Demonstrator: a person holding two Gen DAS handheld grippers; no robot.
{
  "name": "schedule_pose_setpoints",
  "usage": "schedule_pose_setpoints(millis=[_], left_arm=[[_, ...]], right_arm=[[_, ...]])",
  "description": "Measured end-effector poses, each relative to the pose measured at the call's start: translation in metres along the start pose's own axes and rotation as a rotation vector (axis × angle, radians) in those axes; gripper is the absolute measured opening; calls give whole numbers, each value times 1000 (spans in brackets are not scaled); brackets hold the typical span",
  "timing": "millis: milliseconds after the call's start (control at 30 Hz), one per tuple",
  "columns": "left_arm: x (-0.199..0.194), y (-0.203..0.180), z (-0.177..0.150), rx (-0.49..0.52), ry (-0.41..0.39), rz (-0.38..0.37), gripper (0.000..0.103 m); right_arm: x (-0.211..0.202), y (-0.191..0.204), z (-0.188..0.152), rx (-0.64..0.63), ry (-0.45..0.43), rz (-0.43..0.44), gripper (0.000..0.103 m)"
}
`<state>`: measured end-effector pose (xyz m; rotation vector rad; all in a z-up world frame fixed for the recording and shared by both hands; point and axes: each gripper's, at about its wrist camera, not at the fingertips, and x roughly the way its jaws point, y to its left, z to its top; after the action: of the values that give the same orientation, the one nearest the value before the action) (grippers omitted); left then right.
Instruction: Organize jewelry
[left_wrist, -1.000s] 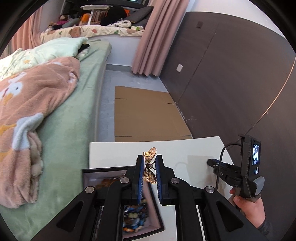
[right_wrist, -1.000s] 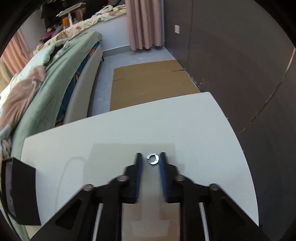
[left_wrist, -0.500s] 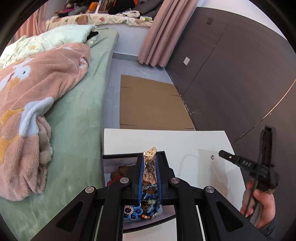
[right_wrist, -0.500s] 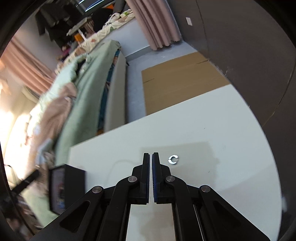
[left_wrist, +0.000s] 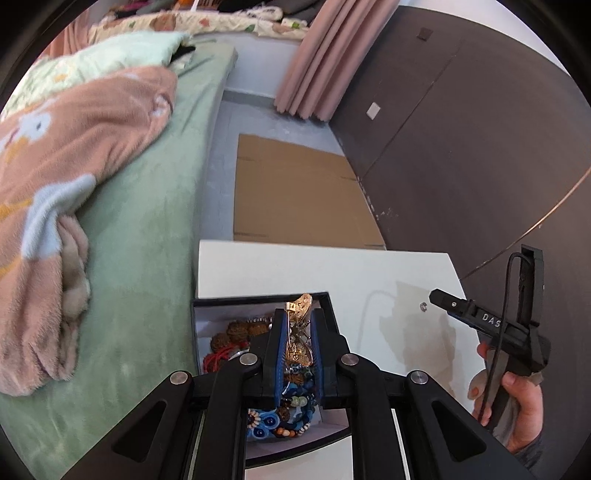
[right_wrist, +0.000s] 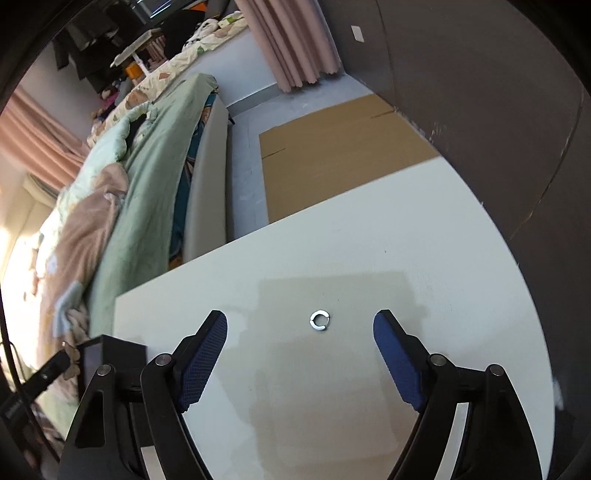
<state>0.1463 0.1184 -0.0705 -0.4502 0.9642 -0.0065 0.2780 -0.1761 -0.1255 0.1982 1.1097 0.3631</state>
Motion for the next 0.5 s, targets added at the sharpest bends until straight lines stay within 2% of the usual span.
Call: schedule_pose_setpoints(millis=[100,167,233,300,333,433,500], left_arm=[[3,5,1,-22,15,26,14],[4,9,1,-35,16,35,17],[2,11,1,-42,7,38,30],[-2,12,1,-46,-7,31,72],[-4,13,1,-49,-19,28,78],[-10,13,3,-50,-36,24,80],[-11,13,3,-49,-38,26,80]], right_arm=[[5,7,-1,-38,-3,-50,78],[11,13,-3,-71,4,-95,59],[18,18,-5,-101,19,-124,52],[23,25,-9,-138,16,-167,43],[24,27,-9,-158,20,-192,35],[22,31,-9,-185,20,-207,12],[20,30,-8,-178,29,-178,4]])
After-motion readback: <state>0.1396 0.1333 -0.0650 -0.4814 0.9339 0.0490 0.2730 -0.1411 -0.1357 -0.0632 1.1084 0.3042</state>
